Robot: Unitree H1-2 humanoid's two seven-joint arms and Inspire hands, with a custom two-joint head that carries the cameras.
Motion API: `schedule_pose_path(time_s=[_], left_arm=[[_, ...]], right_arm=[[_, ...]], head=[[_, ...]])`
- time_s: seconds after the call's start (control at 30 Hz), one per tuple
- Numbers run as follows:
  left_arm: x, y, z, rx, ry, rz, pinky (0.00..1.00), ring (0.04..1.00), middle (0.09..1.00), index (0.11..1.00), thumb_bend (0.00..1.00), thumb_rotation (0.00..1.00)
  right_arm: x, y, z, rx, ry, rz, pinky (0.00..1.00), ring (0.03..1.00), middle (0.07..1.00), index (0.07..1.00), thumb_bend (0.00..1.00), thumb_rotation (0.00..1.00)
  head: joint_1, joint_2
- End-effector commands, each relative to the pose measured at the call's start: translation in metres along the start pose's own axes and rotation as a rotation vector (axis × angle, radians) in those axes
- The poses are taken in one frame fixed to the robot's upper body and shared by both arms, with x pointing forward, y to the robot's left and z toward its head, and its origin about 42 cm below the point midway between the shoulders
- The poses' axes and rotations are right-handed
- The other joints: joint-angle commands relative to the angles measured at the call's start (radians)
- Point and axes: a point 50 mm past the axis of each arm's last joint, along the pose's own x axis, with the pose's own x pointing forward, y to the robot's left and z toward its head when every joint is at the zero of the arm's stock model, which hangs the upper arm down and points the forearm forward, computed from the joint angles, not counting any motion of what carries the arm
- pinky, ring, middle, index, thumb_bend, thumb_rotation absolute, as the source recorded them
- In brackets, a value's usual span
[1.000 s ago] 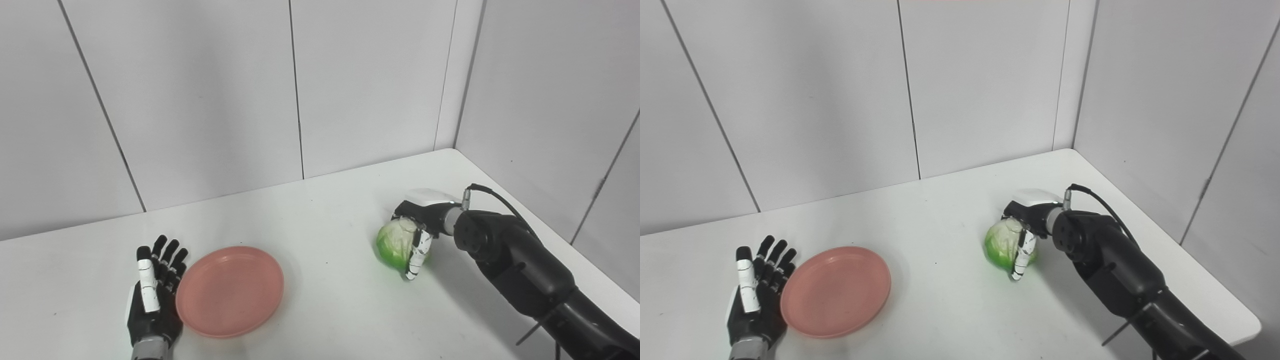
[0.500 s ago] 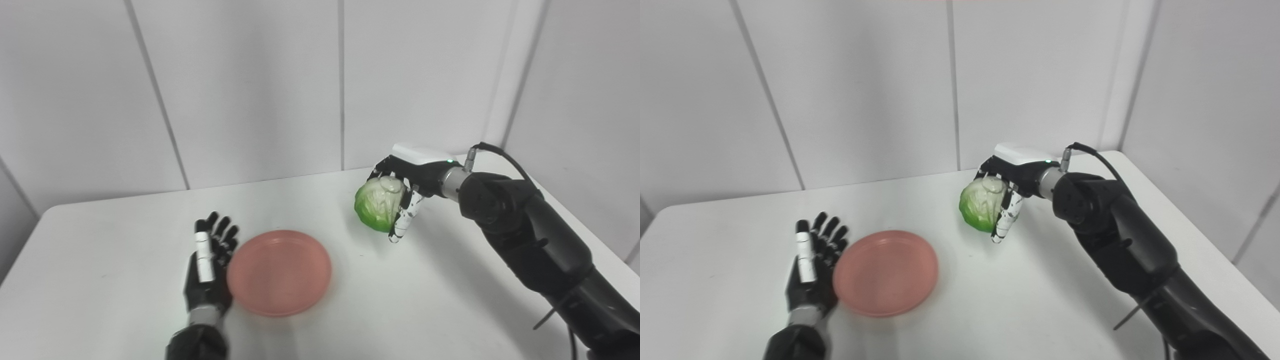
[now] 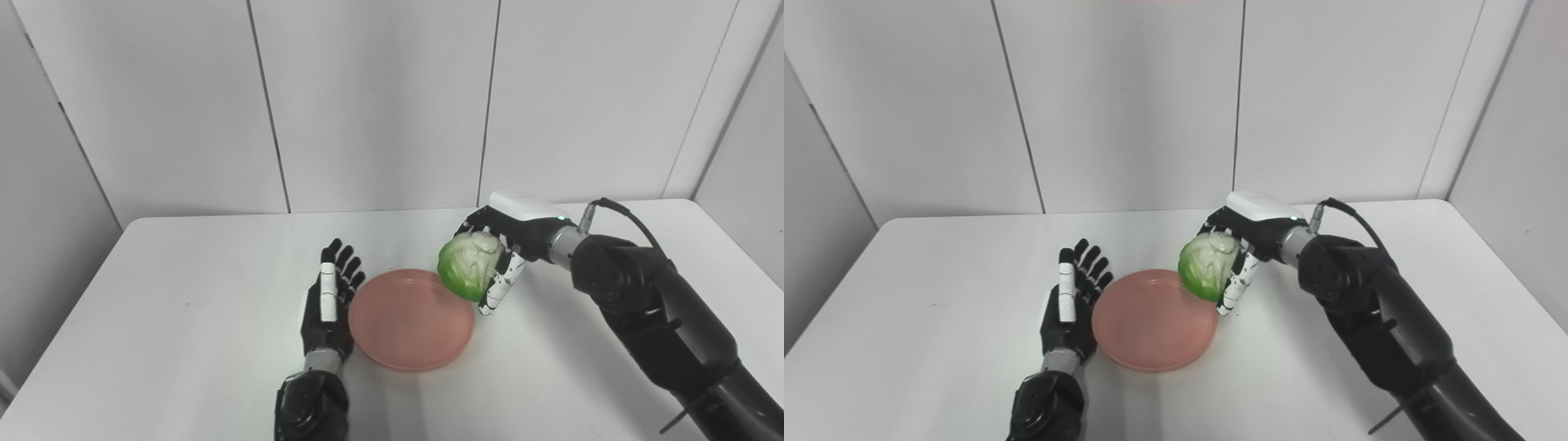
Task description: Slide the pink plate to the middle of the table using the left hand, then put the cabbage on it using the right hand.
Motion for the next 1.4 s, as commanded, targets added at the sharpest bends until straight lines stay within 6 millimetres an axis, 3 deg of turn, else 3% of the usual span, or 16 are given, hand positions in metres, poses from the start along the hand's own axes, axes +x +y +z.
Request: schedule_pose_path(time_s=[0.0, 0.4, 0.57, 0.67, 1.13, 1.27, 1.3, 1.33, 1.37], left_arm=[[-0.008, 0.005, -0.02, 0.003, 0.079, 0.049, 0.91, 0.916, 0.931, 0.927, 0.86, 0.86], [-0.012, 0.01, -0.023, 0.021, 0.09, 0.049, 0.9, 0.89, 0.911, 0.921, 0.84, 0.86], [-0.011, 0.006, -0.025, 0.02, 0.093, 0.044, 0.91, 0.88, 0.905, 0.923, 0.84, 0.85], [-0.012, 0.005, -0.026, 0.019, 0.093, 0.041, 0.9, 0.875, 0.906, 0.921, 0.84, 0.85], [-0.013, 0.006, -0.026, 0.016, 0.095, 0.045, 0.89, 0.873, 0.915, 0.92, 0.82, 0.84], [-0.012, 0.007, -0.025, 0.017, 0.098, 0.049, 0.89, 0.869, 0.91, 0.919, 0.81, 0.85], [-0.012, 0.007, -0.026, 0.016, 0.098, 0.049, 0.89, 0.868, 0.911, 0.919, 0.81, 0.84], [-0.012, 0.008, -0.026, 0.014, 0.097, 0.048, 0.89, 0.867, 0.912, 0.919, 0.82, 0.84], [-0.012, 0.008, -0.026, 0.012, 0.097, 0.047, 0.89, 0.867, 0.913, 0.919, 0.82, 0.84]], right_arm=[[0.005, -0.027, 0.02, -0.079, -0.092, -0.085, 0.26, 0.384, 0.483, 0.525, 0.52, 0.0], [0.035, 0.017, 0.045, -0.024, -0.179, -0.06, 0.28, 0.392, 0.466, 0.515, 0.52, 0.0], [0.045, 0.031, 0.049, -0.047, -0.202, -0.048, 0.25, 0.385, 0.448, 0.514, 0.52, 0.0], [0.05, 0.037, 0.049, -0.055, -0.201, -0.05, 0.28, 0.398, 0.459, 0.509, 0.52, 0.0], [0.046, 0.042, 0.036, -0.086, -0.176, -0.095, 0.37, 0.42, 0.506, 0.514, 0.52, 0.0], [0.041, 0.035, 0.034, -0.095, -0.184, -0.119, 0.4, 0.484, 0.471, 0.512, 0.53, 0.0], [0.04, 0.034, 0.034, -0.097, -0.186, -0.125, 0.4, 0.491, 0.537, 0.503, 0.53, 0.09], [0.04, 0.033, 0.033, -0.097, -0.186, -0.129, 0.41, 0.495, 0.57, 0.6, 0.81, 0.14], [0.04, 0.032, 0.033, -0.097, -0.186, -0.131, 0.41, 0.496, 0.576, 0.618, 0.86, 0.15]], head=[[0.011, 0.0], [0.023, -0.009], [0.023, -0.009], [0.023, -0.009], [0.015, -0.003], [0.011, -0.004], [0.011, -0.004], [0.009, -0.004], [0.009, -0.004]])
